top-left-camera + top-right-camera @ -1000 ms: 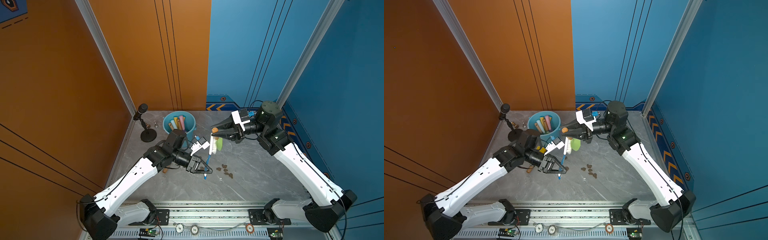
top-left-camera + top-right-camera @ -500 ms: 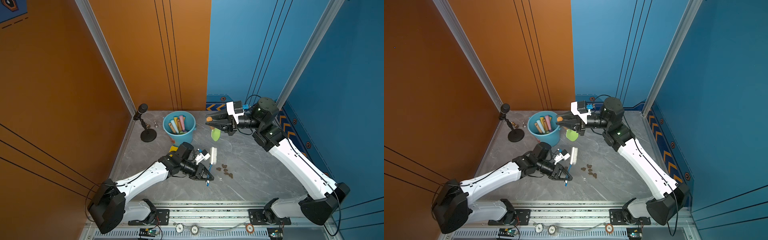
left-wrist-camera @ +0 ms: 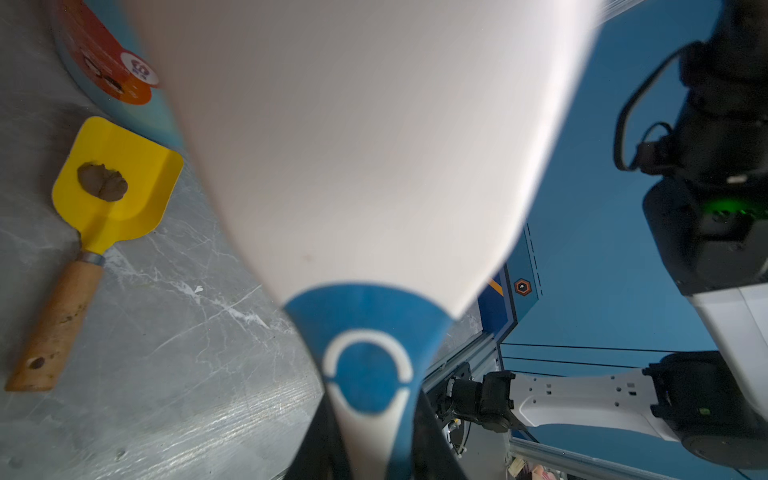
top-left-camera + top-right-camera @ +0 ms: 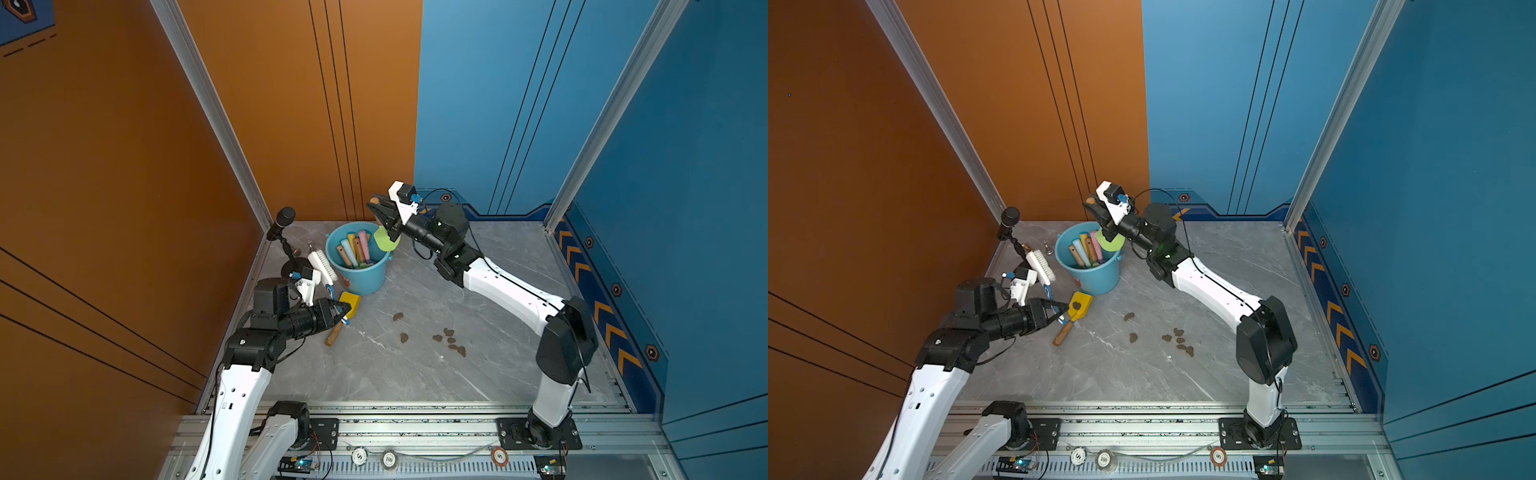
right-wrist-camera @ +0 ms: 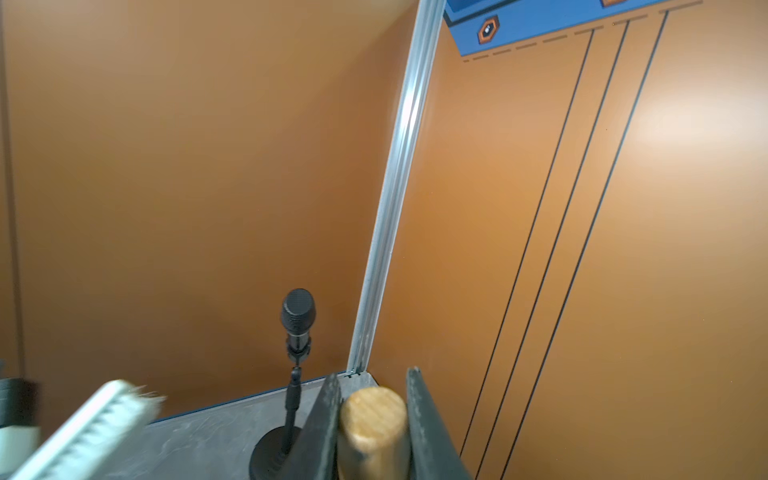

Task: Brush the soil off the hand trowel and place it into the bucket
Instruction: Place the hand trowel in the bucket.

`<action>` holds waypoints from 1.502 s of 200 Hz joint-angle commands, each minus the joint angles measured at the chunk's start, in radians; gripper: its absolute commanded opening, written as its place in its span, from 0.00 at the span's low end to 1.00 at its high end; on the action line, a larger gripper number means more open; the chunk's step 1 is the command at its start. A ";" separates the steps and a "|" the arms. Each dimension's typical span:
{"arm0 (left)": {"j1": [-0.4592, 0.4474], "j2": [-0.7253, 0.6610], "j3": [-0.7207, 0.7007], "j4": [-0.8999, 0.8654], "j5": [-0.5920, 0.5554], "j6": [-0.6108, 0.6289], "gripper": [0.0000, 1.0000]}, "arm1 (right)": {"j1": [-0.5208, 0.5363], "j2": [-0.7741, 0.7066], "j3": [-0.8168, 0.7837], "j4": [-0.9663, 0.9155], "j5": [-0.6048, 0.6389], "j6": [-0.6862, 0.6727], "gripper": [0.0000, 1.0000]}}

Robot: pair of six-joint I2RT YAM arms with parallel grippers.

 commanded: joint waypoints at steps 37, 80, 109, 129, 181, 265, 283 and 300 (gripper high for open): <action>0.012 -0.121 -0.090 -0.049 -0.085 0.025 0.00 | 0.038 0.312 0.330 0.256 0.186 0.201 0.01; 0.013 -0.164 -0.143 -0.028 -0.104 -0.011 0.00 | 0.076 0.371 0.275 0.209 0.248 0.185 0.02; 0.013 -0.164 -0.160 -0.006 -0.098 -0.025 0.00 | 0.097 0.367 0.208 0.166 0.281 0.141 0.05; 0.013 -0.164 -0.170 0.019 -0.083 -0.041 0.00 | 0.095 0.369 0.166 0.182 0.289 0.159 0.05; 0.014 -0.169 -0.184 0.035 -0.067 -0.053 0.00 | 0.101 0.380 0.148 0.102 0.301 0.168 0.09; 0.013 -0.180 -0.202 0.112 -0.018 -0.104 0.00 | 0.112 0.331 0.206 -0.117 0.372 0.182 0.39; 0.013 -0.182 -0.193 0.110 -0.025 -0.099 0.00 | 0.123 0.290 0.202 -0.168 0.375 0.182 0.40; 0.016 -0.187 -0.164 0.081 -0.068 -0.072 0.00 | 0.137 0.234 0.175 -0.236 0.380 0.180 0.40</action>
